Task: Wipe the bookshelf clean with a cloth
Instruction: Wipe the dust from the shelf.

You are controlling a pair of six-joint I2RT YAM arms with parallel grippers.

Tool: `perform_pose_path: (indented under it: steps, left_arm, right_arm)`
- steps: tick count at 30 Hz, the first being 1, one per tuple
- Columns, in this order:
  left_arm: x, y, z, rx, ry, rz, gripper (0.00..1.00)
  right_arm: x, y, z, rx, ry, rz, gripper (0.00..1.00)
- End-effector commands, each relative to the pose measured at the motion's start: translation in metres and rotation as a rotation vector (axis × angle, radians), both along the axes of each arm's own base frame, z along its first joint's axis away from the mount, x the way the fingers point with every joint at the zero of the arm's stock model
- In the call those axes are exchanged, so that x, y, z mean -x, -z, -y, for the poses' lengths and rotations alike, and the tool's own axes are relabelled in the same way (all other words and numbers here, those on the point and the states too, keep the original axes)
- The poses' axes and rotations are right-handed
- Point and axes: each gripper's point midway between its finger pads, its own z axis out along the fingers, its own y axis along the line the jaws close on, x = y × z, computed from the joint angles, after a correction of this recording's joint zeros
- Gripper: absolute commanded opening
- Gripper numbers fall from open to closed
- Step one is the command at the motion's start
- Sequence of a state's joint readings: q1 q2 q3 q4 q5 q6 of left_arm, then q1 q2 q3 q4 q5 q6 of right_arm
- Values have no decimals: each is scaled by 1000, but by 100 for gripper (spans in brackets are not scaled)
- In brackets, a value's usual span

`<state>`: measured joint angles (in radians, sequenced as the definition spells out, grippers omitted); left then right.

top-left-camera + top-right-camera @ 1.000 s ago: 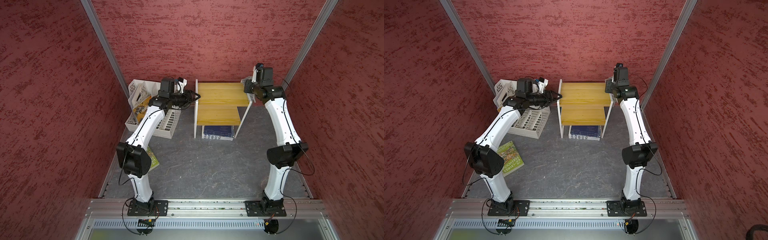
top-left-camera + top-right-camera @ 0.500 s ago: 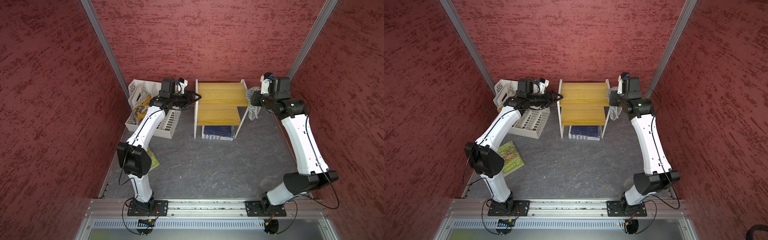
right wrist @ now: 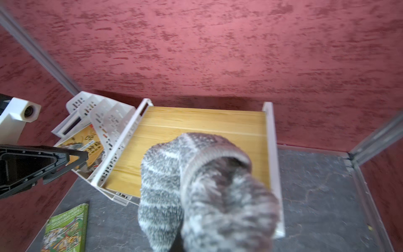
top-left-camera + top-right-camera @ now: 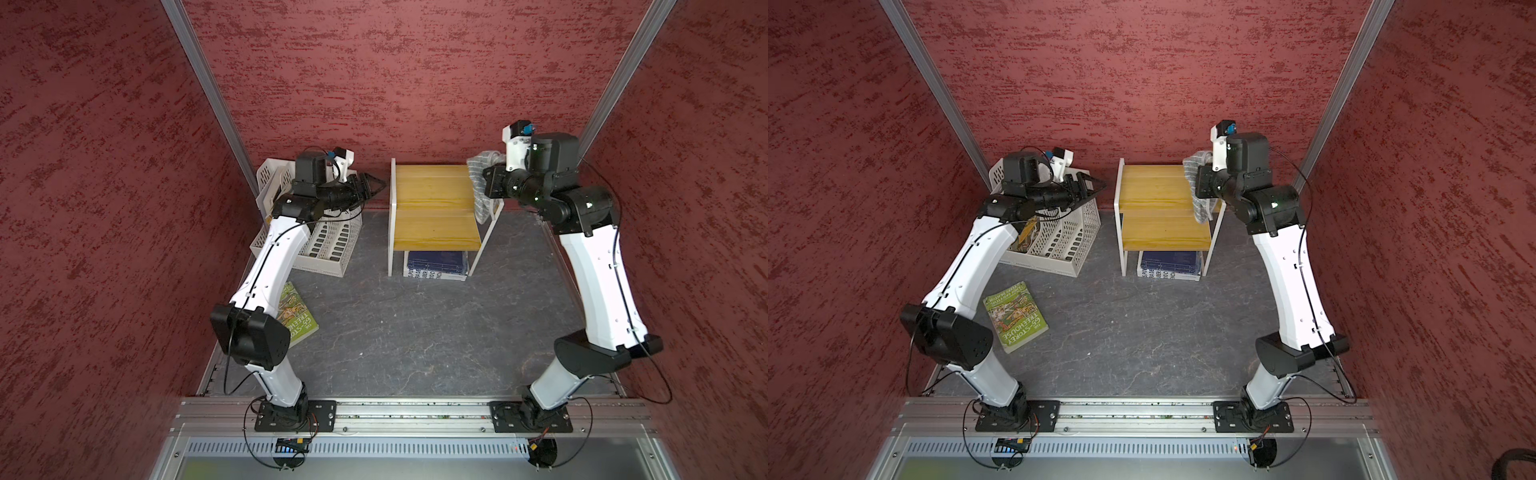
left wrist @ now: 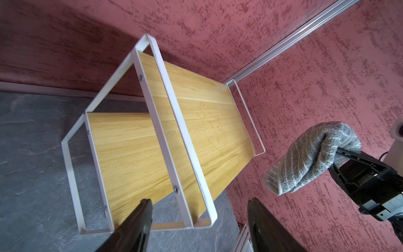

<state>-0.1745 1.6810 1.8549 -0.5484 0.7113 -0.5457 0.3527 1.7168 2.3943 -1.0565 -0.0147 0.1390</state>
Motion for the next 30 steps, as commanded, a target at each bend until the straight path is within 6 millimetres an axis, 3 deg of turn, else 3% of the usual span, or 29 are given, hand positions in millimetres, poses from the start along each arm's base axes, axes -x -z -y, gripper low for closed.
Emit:
perform_pose_path:
  steps: [1, 4, 8, 16, 20, 30]
  left_arm:
    - [9, -12, -26, 13, -41, 40, 72]
    - [14, 1, -55, 12, -110, 13, 71]
    - [24, 16, -76, 19, -158, -17, 71]
    - [36, 39, -93, 1, -192, -62, 71]
    - [36, 41, -95, 1, -193, -65, 71]
    - [33, 43, -96, 3, -190, -71, 71]
  right_arm:
    - [-1, 12, -51, 31, -151, -21, 3]
    - [-2, 15, -96, 24, -267, -10, 3]
    - [1, 24, -140, 21, -381, 0, 5]
    - [3, 52, -195, -4, -508, -37, 5]
    - [-9, 65, -203, 1, -492, -47, 5]
    - [-43, 69, -183, 117, -333, 34, 7]
